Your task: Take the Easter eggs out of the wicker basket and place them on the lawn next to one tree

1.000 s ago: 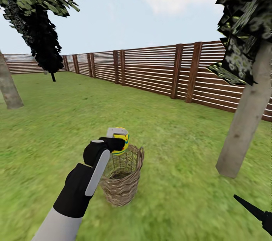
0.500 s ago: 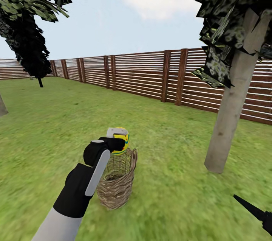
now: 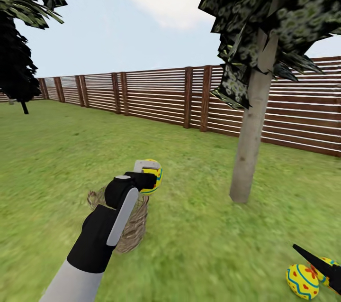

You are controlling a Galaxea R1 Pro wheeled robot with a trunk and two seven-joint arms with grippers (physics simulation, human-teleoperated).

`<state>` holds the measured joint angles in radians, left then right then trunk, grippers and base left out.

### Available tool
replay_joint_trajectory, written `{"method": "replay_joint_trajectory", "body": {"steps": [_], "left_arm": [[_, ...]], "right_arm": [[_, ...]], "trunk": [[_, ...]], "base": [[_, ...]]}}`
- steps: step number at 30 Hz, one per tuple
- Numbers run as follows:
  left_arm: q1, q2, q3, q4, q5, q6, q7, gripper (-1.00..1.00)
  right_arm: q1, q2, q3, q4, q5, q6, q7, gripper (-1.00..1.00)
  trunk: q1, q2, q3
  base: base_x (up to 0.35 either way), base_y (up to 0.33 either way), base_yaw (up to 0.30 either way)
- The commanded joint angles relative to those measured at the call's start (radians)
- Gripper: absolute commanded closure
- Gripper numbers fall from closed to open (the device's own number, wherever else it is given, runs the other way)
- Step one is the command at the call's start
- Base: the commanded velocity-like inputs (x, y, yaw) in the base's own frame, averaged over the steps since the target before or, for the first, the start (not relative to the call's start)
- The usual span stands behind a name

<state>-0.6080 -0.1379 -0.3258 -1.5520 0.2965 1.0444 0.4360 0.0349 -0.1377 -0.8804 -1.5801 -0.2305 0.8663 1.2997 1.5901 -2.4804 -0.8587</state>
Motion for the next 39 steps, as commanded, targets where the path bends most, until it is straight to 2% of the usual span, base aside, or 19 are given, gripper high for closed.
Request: {"method": "replay_joint_trajectory", "body": {"steps": [1, 15, 18, 21, 26, 28, 32, 36, 39], "left_arm": [[-0.001, 0.0, -0.001, 0.0, 0.01, 0.003, 0.01, 1.0], [-0.001, -0.001, -0.019, 0.031, 0.006, 0.003, 0.01, 1.0], [-0.002, -0.002, -0.019, 0.097, 0.005, 0.003, 0.01, 1.0], [-0.003, -0.004, -0.019, 0.243, 0.008, 0.003, 0.006, 1.0], [-0.013, -0.01, -0.018, 0.387, 0.014, 0.003, -0.001, 1.0], [-0.018, -0.012, -0.018, 0.437, 0.028, 0.003, -0.002, 1.0], [-0.037, -0.014, -0.018, 0.518, 0.115, 0.003, -0.011, 1.0], [-0.066, -0.015, -0.018, 0.598, 0.159, -0.02, -0.023, 1.0], [-0.093, -0.015, -0.018, 0.674, 0.174, -0.063, -0.077, 1.0]], "right_arm": [[0.0, 0.0, 0.0, 0.0, -0.005, 0.007, 0.0, -1.0], [0.0, -0.001, 0.0, 0.0, -0.005, 0.008, 0.0, -1.0], [0.0, -0.001, 0.0, 0.001, -0.004, 0.008, -0.001, -1.0], [0.0, -0.001, -0.001, 0.001, -0.004, 0.008, 0.0, -1.0], [0.0, -0.002, -0.002, 0.002, -0.004, 0.008, -0.001, -1.0], [0.0, -0.002, -0.001, 0.002, -0.004, 0.008, -0.001, -1.0], [0.0, -0.002, -0.001, 0.002, -0.004, 0.008, -0.001, -1.0], [0.0, -0.002, -0.001, 0.002, -0.004, 0.008, 0.0, -1.0], [0.0, -0.001, -0.001, 0.002, -0.005, 0.008, 0.0, -1.0]], "trunk": [[-0.001, 0.0, 0.0], [-0.001, 0.0, 0.016], [-0.001, 0.0, 0.02], [-0.001, 0.0, 0.023], [-0.001, 0.0, 0.029], [-0.001, 0.0, 0.032], [-0.001, 0.0, 0.036], [-0.001, 0.0, 0.041], [-0.001, 0.0, 0.044]], "base": [[-0.263, -0.186, -0.21], [-0.204, -0.204, -0.21], [-0.015, -0.236, -0.21], [-0.004, -0.216, -0.203], [-0.001, -0.197, -0.195], [0.0, -0.193, -0.193], [0.0, -0.192, -0.192], [0.0, -0.154, -0.192], [0.0, -0.09, -0.192]]}}
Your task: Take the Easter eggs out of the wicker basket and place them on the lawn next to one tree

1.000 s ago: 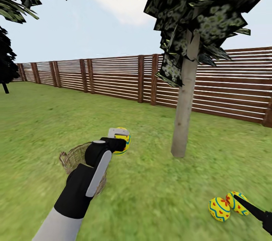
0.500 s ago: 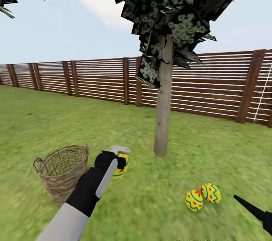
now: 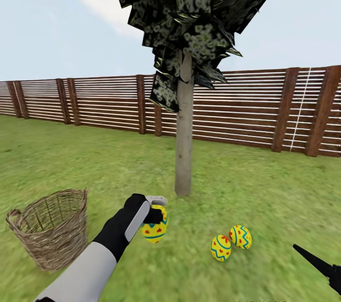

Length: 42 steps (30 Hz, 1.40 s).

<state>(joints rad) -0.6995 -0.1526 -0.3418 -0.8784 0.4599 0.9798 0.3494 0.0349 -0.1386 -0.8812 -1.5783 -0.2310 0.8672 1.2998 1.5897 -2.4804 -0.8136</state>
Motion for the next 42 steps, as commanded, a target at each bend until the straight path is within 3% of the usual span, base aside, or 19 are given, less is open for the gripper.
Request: {"method": "replay_joint_trajectory", "body": {"steps": [1, 6, 14, 21, 42], "left_arm": [[-0.013, 0.0, -0.002, 0.035, 0.012, -0.021, -0.01, 1.0], [-0.038, 0.001, -0.003, 0.095, 0.014, -0.066, -0.038, 1.0], [-0.044, -0.001, -0.003, 0.109, 0.014, -0.076, -0.06, 1.0], [-0.046, -0.001, -0.003, 0.14, 0.014, -0.076, -0.097, 1.0], [-0.046, -0.001, -0.003, 0.142, 0.014, -0.078, -0.099, 1.0]], "right_arm": [[0.0, 0.001, 0.0, -0.001, -0.006, 0.006, 0.0, -1.0], [0.0, 0.004, -0.001, -0.002, -0.011, 0.004, 0.006, -1.0], [0.0, 0.001, -0.001, -0.002, -0.011, 0.006, 0.007, -1.0], [0.0, 0.002, -0.001, -0.002, -0.011, 0.006, 0.006, -1.0], [0.0, 0.004, -0.001, 0.0, -0.007, 0.006, 0.0, -1.0]], "trunk": [[0.0, 0.0, 0.0], [0.0, 0.0, 0.003], [0.0, 0.0, 0.004], [0.0, 0.0, 0.004], [0.0, 0.0, 0.004]], "base": [[0.0, -0.033, -0.188], [0.0, -0.01, -0.103], [0.0, -0.033, -0.007], [0.037, -0.283, 0.0], [0.173, -0.261, 0.0]]}}
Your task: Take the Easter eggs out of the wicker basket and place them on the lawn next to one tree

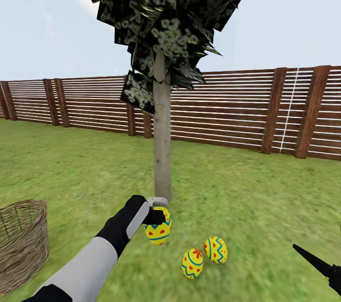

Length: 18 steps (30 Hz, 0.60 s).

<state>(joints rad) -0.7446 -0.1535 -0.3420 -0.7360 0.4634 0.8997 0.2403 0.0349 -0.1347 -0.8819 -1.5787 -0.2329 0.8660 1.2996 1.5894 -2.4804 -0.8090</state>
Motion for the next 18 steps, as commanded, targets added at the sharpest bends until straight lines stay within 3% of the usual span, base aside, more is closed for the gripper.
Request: {"method": "replay_joint_trajectory", "body": {"steps": [1, 8, 18], "left_arm": [[-0.001, 0.0, -0.003, 0.0, 0.011, 0.002, 0.01, 1.0], [-0.001, 0.0, -0.003, -0.001, 0.011, 0.002, 0.01, 1.0], [-0.001, 0.001, -0.003, -0.011, 0.014, 0.002, 0.01, 1.0]], "right_arm": [[0.0, 0.0, 0.0, 0.0, -0.005, 0.007, 0.0, -1.0], [0.0, 0.001, 0.0, 0.0, -0.005, 0.007, 0.0, -1.0], [0.0, 0.0, 0.0, 0.0, -0.003, 0.007, 0.0, -1.0]], "trunk": [[0.0, 0.0, -0.001], [0.0, 0.0, -0.001], [0.0, 0.0, -0.001]], "base": [[0.15, -0.244, 0.0], [0.196, -0.118, 0.0], [0.024, -0.003, 0.0]]}}
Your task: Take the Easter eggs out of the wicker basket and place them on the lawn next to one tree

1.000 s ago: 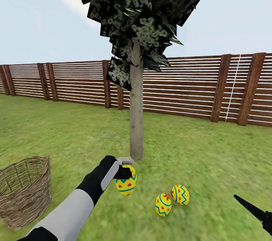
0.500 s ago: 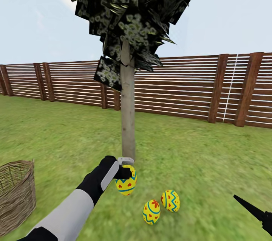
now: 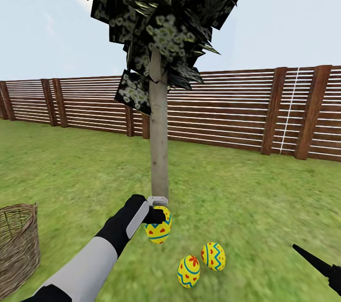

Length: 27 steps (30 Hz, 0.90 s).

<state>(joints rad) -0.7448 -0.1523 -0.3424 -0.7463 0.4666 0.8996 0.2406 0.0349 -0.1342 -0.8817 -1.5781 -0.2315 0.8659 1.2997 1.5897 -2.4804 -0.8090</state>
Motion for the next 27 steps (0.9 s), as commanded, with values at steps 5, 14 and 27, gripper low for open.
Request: {"method": "replay_joint_trajectory", "body": {"steps": [5, 14, 27], "left_arm": [[-0.001, 0.0, -0.003, 0.005, 0.011, -0.031, 0.009, 1.0], [-0.001, 0.0, -0.003, 0.009, 0.008, -0.042, 0.009, 1.0], [-0.001, 0.002, -0.003, 0.009, 0.006, -0.042, 0.009, 1.0]], "right_arm": [[0.0, 0.0, 0.0, 0.0, -0.005, 0.007, 0.0, -1.0], [0.0, 0.0, 0.0, 0.0, -0.006, 0.007, 0.0, -1.0], [0.0, 0.001, 0.001, -0.001, -0.003, 0.007, -0.002, -1.0]], "trunk": [[0.011, -0.02, -0.018], [0.015, -0.022, -0.053], [0.021, -0.025, -0.103]], "base": [[0.0, 0.0, 0.0], [0.0, 0.0, 0.0], [0.0, 0.0, 0.0]]}}
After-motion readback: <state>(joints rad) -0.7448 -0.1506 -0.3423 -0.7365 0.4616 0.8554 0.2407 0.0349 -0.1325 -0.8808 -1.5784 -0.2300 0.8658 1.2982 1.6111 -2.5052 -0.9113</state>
